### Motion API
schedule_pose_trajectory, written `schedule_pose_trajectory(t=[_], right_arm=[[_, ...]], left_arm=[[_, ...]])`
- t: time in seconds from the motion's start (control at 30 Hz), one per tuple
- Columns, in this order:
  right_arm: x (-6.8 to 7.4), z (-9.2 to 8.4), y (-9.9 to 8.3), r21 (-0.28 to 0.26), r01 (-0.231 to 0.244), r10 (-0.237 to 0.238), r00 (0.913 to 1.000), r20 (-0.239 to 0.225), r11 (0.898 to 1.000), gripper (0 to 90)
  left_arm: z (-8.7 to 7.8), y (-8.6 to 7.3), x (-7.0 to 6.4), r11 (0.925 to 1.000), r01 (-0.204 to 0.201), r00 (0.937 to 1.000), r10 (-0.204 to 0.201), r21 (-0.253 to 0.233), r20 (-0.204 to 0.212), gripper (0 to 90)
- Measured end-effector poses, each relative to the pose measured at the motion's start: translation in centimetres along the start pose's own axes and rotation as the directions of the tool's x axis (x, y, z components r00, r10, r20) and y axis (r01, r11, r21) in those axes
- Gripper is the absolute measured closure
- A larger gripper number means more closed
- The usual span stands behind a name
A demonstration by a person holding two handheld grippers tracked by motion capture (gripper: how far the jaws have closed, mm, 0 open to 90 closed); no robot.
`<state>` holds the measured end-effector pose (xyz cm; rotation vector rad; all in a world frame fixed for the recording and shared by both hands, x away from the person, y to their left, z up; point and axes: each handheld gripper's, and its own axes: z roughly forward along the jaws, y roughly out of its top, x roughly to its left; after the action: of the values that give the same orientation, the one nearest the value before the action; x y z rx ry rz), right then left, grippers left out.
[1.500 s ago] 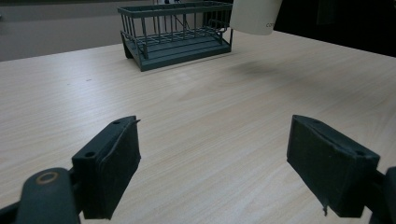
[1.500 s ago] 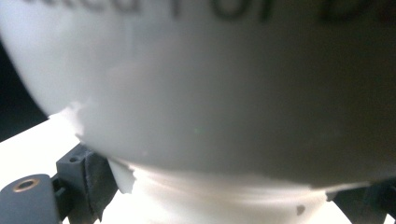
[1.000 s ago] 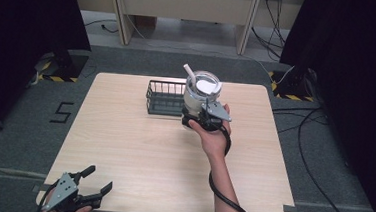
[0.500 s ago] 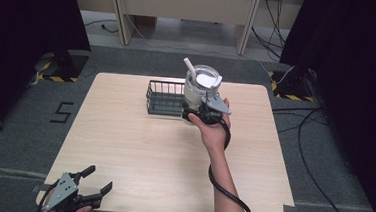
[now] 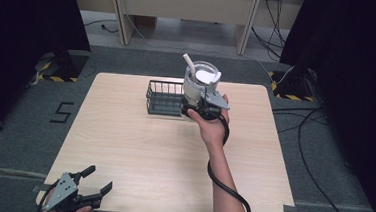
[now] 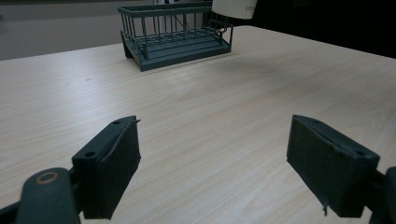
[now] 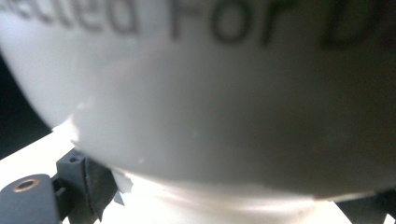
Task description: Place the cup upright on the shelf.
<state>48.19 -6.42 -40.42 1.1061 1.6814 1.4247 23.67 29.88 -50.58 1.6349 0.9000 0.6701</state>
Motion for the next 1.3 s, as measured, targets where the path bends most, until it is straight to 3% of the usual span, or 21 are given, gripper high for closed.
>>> schedule_pose_trajectory(t=[0.6,1.3], right_arm=[[0.1,1.4,1.6,-0.007,-0.003,0.003,1.0,0.0,1.0,10.3],[0.1,3.0,2.3,-0.002,-0.009,0.009,1.0,-0.002,1.0,10.4]], left_arm=[[0.0,0.0,0.0,1.0,0.001,1.0,-0.001,-0.001,0.002,16.7],[0.0,0.0,0.0,1.0,0.001,1.0,-0.001,0.0,0.003,16.8]])
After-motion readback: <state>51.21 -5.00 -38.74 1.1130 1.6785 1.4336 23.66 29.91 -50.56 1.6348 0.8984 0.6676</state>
